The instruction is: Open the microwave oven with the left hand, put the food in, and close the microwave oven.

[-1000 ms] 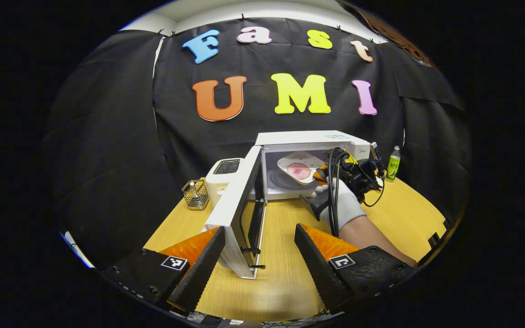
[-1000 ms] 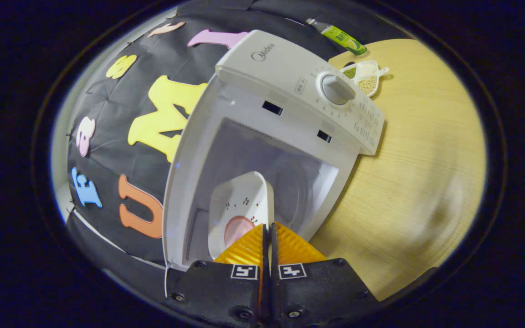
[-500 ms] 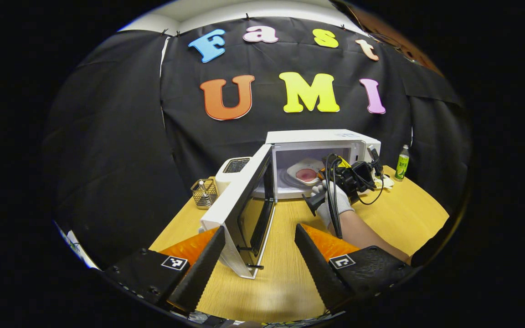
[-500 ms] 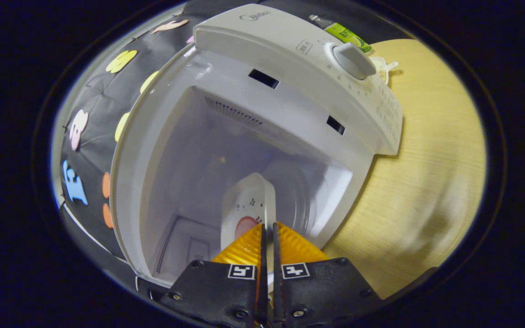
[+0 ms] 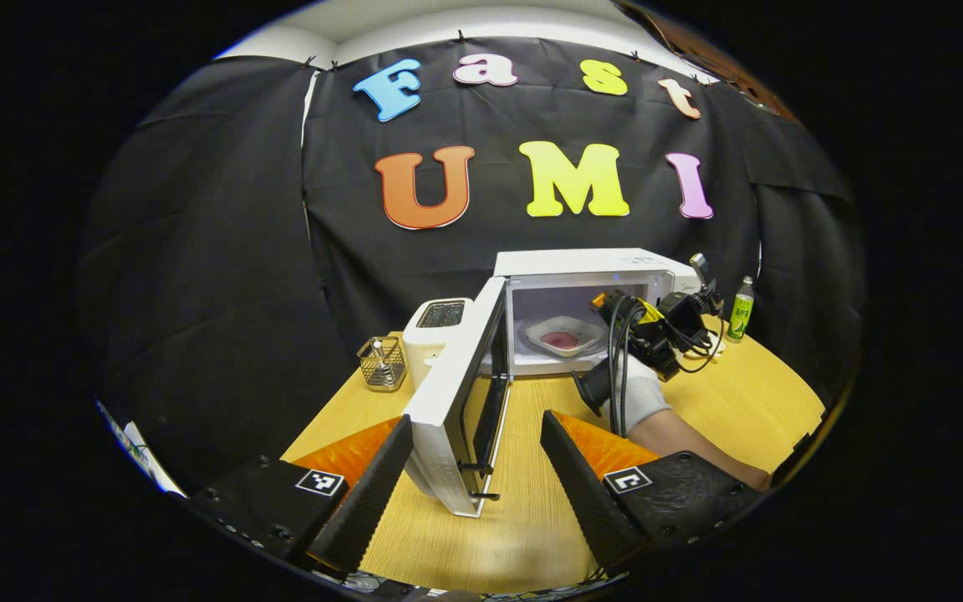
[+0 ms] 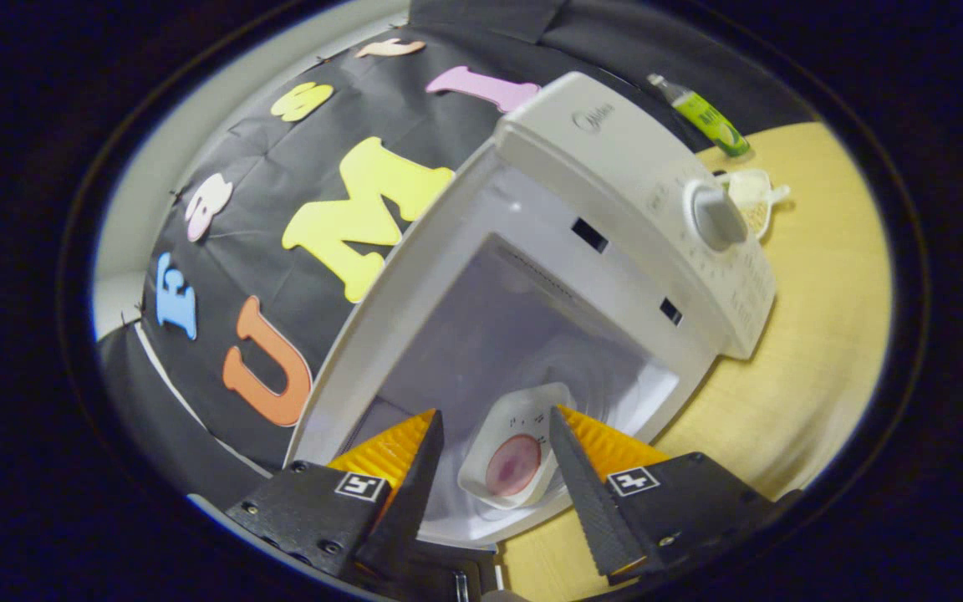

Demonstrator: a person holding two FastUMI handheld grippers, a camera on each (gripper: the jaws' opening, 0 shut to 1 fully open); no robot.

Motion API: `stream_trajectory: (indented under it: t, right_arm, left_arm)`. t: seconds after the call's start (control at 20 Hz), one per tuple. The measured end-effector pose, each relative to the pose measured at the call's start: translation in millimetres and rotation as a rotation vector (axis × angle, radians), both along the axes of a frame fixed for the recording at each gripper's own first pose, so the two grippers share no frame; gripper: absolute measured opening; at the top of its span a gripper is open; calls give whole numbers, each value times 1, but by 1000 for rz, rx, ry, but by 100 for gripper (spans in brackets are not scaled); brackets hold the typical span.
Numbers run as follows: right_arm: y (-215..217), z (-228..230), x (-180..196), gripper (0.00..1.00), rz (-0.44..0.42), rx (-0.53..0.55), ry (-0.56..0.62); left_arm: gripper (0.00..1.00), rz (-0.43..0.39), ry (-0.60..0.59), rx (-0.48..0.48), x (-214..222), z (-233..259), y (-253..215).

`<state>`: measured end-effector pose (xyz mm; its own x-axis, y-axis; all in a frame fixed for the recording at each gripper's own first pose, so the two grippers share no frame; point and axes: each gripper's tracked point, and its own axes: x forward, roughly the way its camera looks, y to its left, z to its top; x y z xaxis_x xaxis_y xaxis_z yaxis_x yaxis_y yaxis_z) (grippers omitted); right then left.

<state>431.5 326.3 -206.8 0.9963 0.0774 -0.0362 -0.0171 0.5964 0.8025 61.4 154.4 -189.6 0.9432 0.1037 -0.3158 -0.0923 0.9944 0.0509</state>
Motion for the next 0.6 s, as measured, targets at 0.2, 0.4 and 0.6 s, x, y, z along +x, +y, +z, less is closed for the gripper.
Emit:
stream_trajectory:
  t: [0.2,0.4,0.6]
  right_arm:
    - [-11,10,-36,99,63,-121,49]
    - [-37,27,-82,99,130,-282,77]
    - [-74,82,-132,100,147,-456,5]
  left_arm:
    - [96,-21,-26,24,-2,22,-1]
    - [97,-30,-54,7,-8,39,-1]
    - [96,-35,-88,-12,-14,53,2]
